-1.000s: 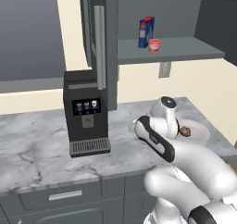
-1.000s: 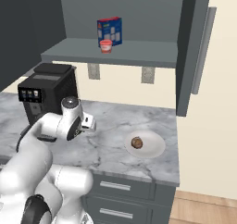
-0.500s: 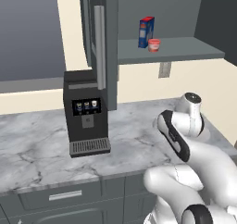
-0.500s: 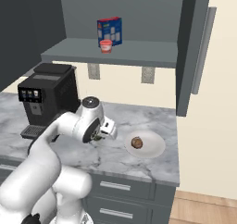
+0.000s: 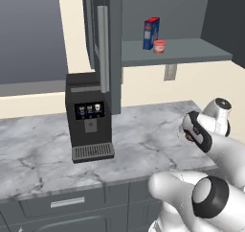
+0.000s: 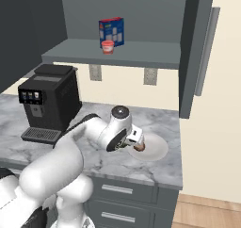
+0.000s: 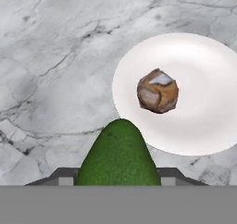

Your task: Pick the avocado and bread from the counter and place them on the plate. Then pick the jam from the cabinet and place it next to the plate. Lastly close the cabinet door.

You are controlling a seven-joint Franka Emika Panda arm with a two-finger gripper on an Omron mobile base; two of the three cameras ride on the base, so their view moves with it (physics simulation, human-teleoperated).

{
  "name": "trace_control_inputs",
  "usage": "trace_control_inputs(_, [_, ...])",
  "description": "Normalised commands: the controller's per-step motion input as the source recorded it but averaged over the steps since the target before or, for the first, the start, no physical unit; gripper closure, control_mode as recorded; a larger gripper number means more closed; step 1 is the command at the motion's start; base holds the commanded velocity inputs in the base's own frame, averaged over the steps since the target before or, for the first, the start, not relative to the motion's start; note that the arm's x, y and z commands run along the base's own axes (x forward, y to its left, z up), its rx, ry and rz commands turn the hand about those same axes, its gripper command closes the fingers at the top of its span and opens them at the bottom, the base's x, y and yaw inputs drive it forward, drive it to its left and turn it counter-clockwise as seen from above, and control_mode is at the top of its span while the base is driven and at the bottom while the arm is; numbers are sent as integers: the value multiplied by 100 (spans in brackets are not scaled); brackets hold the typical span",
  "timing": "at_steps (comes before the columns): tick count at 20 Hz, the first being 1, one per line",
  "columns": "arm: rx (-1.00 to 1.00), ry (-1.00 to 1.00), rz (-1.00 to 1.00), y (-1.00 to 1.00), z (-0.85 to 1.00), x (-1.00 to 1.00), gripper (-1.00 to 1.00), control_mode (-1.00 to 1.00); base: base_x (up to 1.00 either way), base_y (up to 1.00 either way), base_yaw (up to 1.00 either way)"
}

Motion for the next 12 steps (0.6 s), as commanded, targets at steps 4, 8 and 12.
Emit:
trace_control_inputs(4, [1,0,8,-81,0,0,100,-100,0,0,0])
trace_control_inputs(8, [0,0,9,-58,-6,5,100,-100,0,0,0])
trace_control_inputs(12, [0,0,7,-19,-8,41,100,-100,0,0,0])
